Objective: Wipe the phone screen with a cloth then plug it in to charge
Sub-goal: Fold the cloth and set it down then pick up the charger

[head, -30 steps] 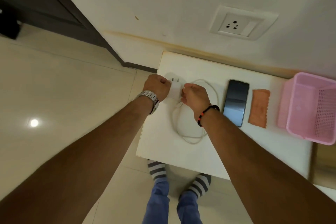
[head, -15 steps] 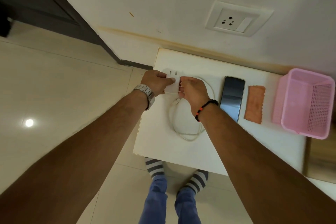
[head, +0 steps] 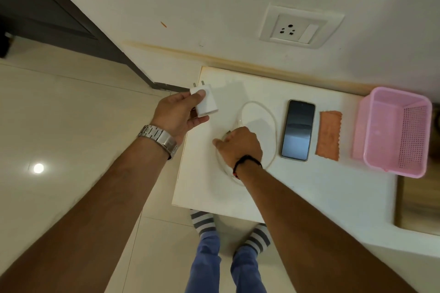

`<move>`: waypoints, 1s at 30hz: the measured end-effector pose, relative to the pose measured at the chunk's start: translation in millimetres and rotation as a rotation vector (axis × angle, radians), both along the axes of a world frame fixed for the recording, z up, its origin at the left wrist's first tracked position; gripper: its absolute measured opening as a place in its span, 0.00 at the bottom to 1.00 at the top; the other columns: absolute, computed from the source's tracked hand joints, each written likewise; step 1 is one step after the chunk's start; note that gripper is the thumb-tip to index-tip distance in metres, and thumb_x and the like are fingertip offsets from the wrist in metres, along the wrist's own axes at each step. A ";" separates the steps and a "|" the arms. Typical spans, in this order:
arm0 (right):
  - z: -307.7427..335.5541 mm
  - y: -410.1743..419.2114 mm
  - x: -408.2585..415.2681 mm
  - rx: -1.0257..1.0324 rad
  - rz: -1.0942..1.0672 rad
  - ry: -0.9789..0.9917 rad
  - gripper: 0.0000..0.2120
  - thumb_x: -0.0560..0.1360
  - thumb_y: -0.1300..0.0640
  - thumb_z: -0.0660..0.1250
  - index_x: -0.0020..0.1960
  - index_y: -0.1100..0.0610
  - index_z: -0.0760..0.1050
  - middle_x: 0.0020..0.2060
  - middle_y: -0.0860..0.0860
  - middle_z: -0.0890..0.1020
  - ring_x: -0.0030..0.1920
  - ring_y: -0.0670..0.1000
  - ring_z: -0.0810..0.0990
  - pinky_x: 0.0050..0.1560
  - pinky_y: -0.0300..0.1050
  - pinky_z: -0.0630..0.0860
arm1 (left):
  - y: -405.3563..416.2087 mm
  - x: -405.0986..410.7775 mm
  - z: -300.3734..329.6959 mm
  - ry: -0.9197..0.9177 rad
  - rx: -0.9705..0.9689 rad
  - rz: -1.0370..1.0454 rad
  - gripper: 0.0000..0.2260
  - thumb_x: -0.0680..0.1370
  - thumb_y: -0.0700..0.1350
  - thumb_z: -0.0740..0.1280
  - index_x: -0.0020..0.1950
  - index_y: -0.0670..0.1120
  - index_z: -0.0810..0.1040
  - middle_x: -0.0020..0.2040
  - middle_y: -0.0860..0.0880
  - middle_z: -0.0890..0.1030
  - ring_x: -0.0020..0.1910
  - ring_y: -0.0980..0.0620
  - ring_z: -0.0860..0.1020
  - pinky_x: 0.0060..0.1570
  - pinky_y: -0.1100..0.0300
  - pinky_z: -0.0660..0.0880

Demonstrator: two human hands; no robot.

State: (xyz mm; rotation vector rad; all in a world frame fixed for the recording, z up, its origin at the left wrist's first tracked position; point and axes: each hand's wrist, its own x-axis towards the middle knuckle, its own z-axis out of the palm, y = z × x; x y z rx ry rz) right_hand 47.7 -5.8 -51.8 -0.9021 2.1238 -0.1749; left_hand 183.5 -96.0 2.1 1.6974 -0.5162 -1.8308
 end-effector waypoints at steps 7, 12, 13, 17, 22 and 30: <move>-11.2 -5.3 18.1 0.033 -0.121 0.055 0.08 0.68 0.50 0.72 0.38 0.53 0.76 0.30 0.46 0.79 0.29 0.48 0.76 0.28 0.37 0.69 | 8.7 6.1 5.6 0.036 -0.008 0.005 0.11 0.77 0.43 0.76 0.57 0.40 0.81 0.57 0.40 0.86 0.54 0.41 0.86 0.48 0.49 0.85; 23.4 7.3 11.3 -0.167 -0.130 -0.114 0.10 0.67 0.50 0.69 0.34 0.57 0.77 0.27 0.49 0.80 0.29 0.47 0.78 0.31 0.40 0.73 | 8.6 7.3 15.2 0.104 -0.002 0.066 0.11 0.77 0.43 0.75 0.58 0.41 0.82 0.57 0.39 0.86 0.55 0.40 0.86 0.45 0.51 0.84; 34.2 12.6 7.2 -0.215 -0.131 -0.156 0.10 0.68 0.50 0.70 0.34 0.57 0.77 0.28 0.48 0.81 0.31 0.47 0.79 0.33 0.41 0.76 | 8.2 6.4 17.9 0.121 -0.005 0.082 0.12 0.77 0.43 0.75 0.59 0.41 0.81 0.57 0.39 0.86 0.54 0.41 0.86 0.44 0.52 0.84; 78.1 32.2 -12.7 -0.366 -0.172 -0.286 0.07 0.74 0.50 0.70 0.40 0.52 0.80 0.32 0.47 0.85 0.36 0.46 0.84 0.40 0.42 0.83 | 8.2 -3.2 28.6 0.181 0.006 0.114 0.21 0.76 0.44 0.76 0.65 0.36 0.79 0.56 0.37 0.86 0.49 0.42 0.87 0.43 0.52 0.84; 124.9 32.1 -21.8 -0.555 -0.256 -0.397 0.09 0.78 0.49 0.70 0.44 0.52 0.83 0.29 0.44 0.83 0.31 0.42 0.82 0.34 0.27 0.76 | 12.8 -24.3 39.8 0.241 0.013 0.082 0.24 0.77 0.45 0.76 0.67 0.32 0.77 0.58 0.35 0.85 0.48 0.42 0.87 0.42 0.54 0.84; 135.9 20.1 -33.4 -0.543 -0.284 -0.386 0.11 0.78 0.48 0.69 0.46 0.55 0.85 0.28 0.45 0.81 0.31 0.45 0.82 0.36 0.32 0.79 | 18.0 -48.1 60.0 0.253 -0.017 0.008 0.12 0.79 0.45 0.73 0.57 0.38 0.80 0.61 0.33 0.83 0.45 0.44 0.87 0.38 0.57 0.83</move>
